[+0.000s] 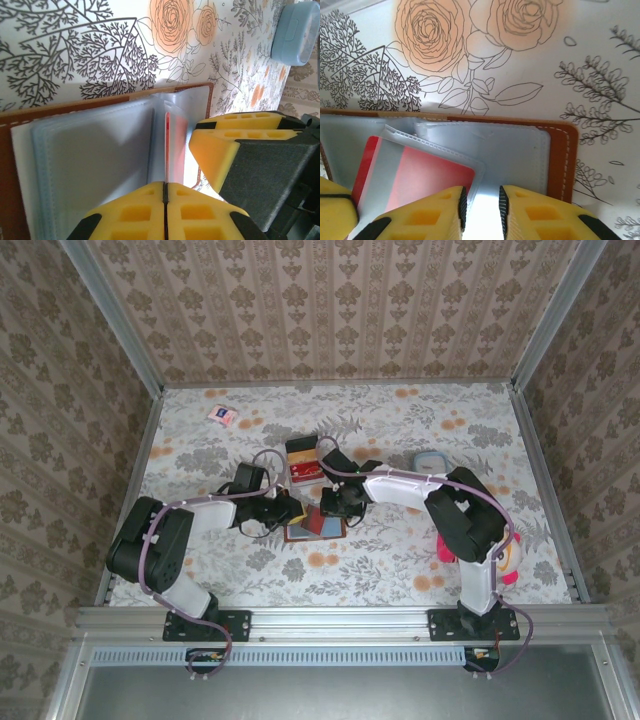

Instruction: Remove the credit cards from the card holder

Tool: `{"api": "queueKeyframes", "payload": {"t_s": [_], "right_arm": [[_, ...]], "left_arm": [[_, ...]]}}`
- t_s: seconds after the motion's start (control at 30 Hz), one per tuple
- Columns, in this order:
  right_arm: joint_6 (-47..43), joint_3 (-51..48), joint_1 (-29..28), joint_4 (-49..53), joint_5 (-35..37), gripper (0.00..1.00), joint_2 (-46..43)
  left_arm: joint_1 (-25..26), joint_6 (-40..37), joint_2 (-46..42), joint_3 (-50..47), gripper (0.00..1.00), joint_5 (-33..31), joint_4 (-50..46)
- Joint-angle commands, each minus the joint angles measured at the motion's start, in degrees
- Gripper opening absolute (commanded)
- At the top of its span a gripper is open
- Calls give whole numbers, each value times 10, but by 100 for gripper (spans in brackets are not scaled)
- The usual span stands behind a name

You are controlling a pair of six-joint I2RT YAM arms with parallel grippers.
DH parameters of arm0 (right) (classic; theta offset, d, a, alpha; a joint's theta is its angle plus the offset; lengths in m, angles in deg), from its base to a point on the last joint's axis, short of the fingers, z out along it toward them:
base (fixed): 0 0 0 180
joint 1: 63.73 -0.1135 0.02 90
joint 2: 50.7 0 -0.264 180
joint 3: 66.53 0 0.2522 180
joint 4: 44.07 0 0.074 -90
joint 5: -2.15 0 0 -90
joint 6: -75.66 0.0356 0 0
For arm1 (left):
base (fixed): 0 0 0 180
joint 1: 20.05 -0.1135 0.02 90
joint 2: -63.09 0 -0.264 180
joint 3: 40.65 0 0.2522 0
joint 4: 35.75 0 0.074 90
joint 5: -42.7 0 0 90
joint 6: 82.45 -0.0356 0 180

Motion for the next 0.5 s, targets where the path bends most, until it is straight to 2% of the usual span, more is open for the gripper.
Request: {"api": "queueKeyframes", "payload": {"t_s": [0.0, 0.17, 0.47], "right_arm": [[-14, 5, 4, 15, 11, 30, -43], [-5, -2, 4, 11, -23, 30, -56], [7, -12, 1, 20, -32, 30, -27]], "left_arm": [[0, 10, -8, -10, 12, 9, 15], [8, 20, 0, -10, 18, 16, 35], [14, 38, 23, -7, 20, 20, 56]]}}
